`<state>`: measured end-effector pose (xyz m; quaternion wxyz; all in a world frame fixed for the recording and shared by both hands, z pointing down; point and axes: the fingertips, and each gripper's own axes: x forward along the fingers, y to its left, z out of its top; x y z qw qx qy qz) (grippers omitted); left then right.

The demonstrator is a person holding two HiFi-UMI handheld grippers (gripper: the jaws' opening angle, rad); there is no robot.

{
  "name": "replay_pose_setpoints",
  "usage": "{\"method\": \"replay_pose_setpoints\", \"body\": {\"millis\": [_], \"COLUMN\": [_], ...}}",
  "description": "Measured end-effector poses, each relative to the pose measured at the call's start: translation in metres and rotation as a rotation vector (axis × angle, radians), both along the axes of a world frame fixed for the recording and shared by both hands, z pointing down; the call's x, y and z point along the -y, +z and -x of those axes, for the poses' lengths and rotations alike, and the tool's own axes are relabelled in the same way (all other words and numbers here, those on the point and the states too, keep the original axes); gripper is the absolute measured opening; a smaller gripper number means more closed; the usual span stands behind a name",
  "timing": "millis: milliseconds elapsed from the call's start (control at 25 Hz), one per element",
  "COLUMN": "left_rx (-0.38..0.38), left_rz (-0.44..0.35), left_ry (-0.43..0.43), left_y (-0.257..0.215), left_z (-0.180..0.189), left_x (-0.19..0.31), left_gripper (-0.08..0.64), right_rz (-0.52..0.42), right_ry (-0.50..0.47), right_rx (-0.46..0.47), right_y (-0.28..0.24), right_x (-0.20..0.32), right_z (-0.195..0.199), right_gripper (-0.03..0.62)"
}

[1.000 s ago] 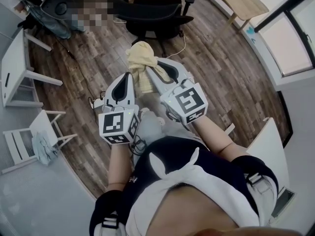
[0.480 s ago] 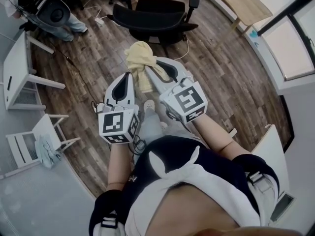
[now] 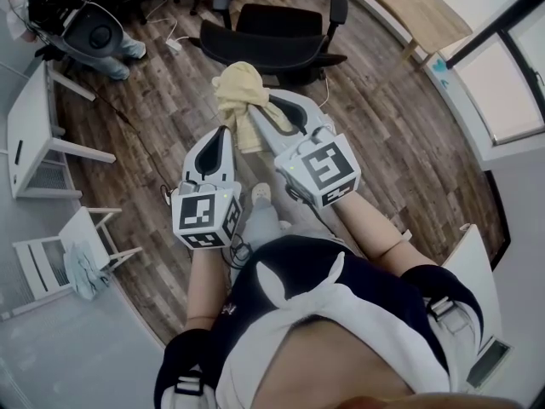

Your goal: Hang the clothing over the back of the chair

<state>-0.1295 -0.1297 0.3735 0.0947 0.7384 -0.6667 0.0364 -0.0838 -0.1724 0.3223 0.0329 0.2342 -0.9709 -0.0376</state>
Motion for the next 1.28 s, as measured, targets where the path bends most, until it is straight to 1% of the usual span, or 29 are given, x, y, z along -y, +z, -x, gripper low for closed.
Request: {"method": "replay_pose_setpoints", "body": {"millis": [480,760,920,1080,1280], "left_rx": [-0.006,-0.006,-0.002,0.000,0.000], "left_rz": [-0.015,-0.020,-0.023,-0.034,-0.035], "left_ry": [0.013,0.012,0.016,0.026,0.045], "left_y": [-0.005,-0.008,-0.009,-0.015,-0.016], "left_z": [0.014,0.035,0.040,0.046,0.048], "left_x": [0.032,0.052,0.063,0.073,0.089], "left_gripper": [0.006,0.006,0.006,0.006,0.006], "right_rz": [-0.076,-0.113,-0.127,-0.142,-0.172], "right_ry": [0.021,0.038,0.047,0.069,0.113], "right_rx": [0.023,0.039,0.047,0.042,0.011], "right_y": [-0.032,-0.050,-0.056,-0.061,-0.062], "right_x": [0.040,0.069,0.082,0.098,0.124], "right_z": [0.014,0.032,0.035,0.039,0.038], "right_gripper": [0.075,0.075,0.075,0.075,0.077]}}
